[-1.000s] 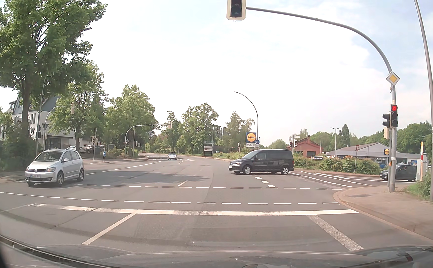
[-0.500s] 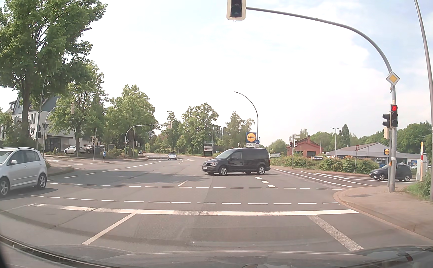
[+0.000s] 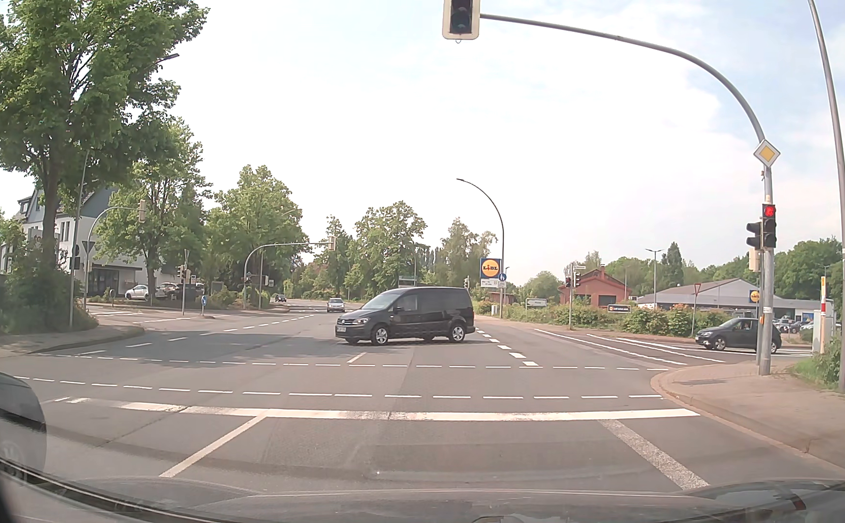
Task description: Follow the waypoints while adhering to traffic rules and regulations
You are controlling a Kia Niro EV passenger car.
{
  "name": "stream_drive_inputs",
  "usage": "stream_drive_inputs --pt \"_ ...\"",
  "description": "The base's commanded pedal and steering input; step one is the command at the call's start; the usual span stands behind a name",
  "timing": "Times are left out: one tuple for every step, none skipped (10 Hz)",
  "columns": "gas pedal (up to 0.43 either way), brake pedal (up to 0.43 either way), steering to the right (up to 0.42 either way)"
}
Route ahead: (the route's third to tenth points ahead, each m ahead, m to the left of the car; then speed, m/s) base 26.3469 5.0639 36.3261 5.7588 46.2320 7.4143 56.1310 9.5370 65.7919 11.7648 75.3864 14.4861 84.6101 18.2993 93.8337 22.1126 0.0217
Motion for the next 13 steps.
stream_drive_inputs --pt "0.000 0.000 -0.018" --pt "0.000 0.000 -0.018" --pt "0.000 0.000 -0.018" --pt "0.000 0.000 -0.018" --pt "0.000 0.000 -0.018" --pt "0.000 0.000 -0.018" --pt "0.000 0.000 -0.018" --pt "0.000 0.000 -0.018" --pt "0.000 0.000 -0.018" --pt "0.000 0.000 -0.018" --pt "0.000 0.000 -0.018" --pt "0.000 0.000 -0.018" --pt "0.000 0.000 -0.018"
